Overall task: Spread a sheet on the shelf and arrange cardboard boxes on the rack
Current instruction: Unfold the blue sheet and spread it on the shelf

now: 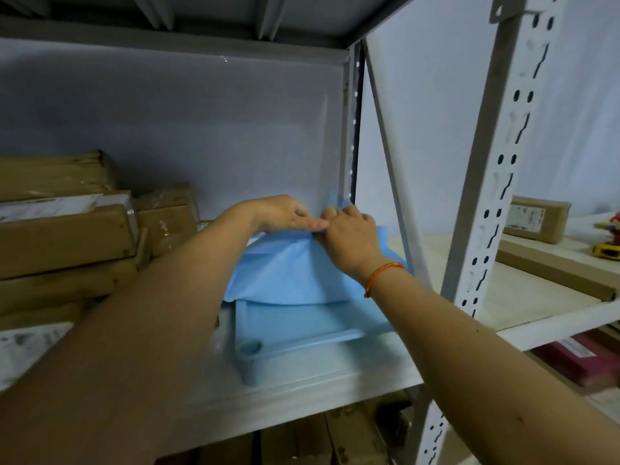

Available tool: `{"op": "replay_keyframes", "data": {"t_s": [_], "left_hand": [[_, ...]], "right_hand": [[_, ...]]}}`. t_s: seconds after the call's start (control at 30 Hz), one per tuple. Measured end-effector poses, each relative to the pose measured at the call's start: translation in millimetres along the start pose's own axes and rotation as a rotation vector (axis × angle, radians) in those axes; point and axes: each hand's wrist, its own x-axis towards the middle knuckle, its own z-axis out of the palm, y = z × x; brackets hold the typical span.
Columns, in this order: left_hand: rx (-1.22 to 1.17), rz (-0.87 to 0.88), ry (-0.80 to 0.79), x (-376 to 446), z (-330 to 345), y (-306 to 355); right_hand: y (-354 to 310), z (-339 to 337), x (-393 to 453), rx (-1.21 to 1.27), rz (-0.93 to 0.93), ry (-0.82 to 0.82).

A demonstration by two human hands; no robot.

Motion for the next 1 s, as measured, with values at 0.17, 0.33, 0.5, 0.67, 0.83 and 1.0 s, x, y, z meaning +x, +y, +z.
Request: {"op": "replay_keyframes", "data": {"t_s": [0.17, 0.33, 0.5, 0.67, 0.83, 1.0], "left_hand": [[0.544, 0.003, 0.078, -51.1, 5.2, 24.7], [0.648, -0.017, 0.148, -98.9, 4.4, 46.6], [0.38, -0.333, -0.316, -138.9, 8.8, 74.6], [0.2, -0.418, -0.276, -142.7, 22.9, 62.4], [0.592, -0.27, 0.166, -136.1, 31.1, 45.2], [0.657, -0.413, -0.108, -139.9, 44.1, 36.7]], "right_hand": [[9.8, -43.8, -6.2, 0.072, -0.093, 0.051], [8.3, -93.4, -22.3, 0.148, -0.176, -0.044], [16.3, -124.0, -45.9, 0.31, 0.061, -0.791], [29.7, -123.3, -66.0, 0.229, 0.271, -1.123], [16.8, -114.0, -55.8, 0.095, 0.071, -0.58], [3.4, -86.1, -69.9, 0.019, -0.119, -0.797]]}}
